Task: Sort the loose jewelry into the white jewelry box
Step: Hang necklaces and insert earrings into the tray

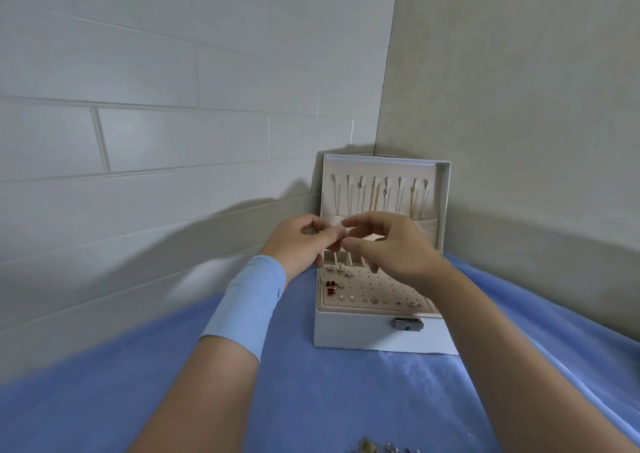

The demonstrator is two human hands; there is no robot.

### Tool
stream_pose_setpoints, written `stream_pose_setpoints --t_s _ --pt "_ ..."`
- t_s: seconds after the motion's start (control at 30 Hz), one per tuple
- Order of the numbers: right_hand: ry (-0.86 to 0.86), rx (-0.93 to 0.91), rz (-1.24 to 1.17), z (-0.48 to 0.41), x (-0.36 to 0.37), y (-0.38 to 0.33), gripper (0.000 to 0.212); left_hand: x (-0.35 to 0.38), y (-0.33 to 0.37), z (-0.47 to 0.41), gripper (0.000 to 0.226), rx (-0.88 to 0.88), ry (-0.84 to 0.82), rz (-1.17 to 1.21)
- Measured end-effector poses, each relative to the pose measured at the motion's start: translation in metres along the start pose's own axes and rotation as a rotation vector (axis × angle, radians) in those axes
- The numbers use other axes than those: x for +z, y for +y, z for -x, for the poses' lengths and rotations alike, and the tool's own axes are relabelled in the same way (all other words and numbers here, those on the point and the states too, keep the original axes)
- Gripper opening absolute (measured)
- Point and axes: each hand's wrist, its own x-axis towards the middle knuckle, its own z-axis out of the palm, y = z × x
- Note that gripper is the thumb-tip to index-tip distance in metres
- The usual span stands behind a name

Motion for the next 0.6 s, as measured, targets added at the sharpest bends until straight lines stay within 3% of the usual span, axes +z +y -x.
stream_pose_setpoints --t_s 0.1,0.4,0.6 --pt "-0.008 -0.037 -0.086 0.002 0.002 -0.010 0.018 0.005 0.003 0.000 0.024 0.009 0.009 -0.024" --pt "0.120 0.010 0.060 -0.013 -0.001 0.005 0.012 -0.004 -0.001 -0.003 0.017 0.079 -0.045 0.004" --pt "-0.053 0.004 0.293 -0.042 0.001 -0.003 0.019 -0.008 -0.031 -0.023 0.015 0.058 -0.038 -0.199"
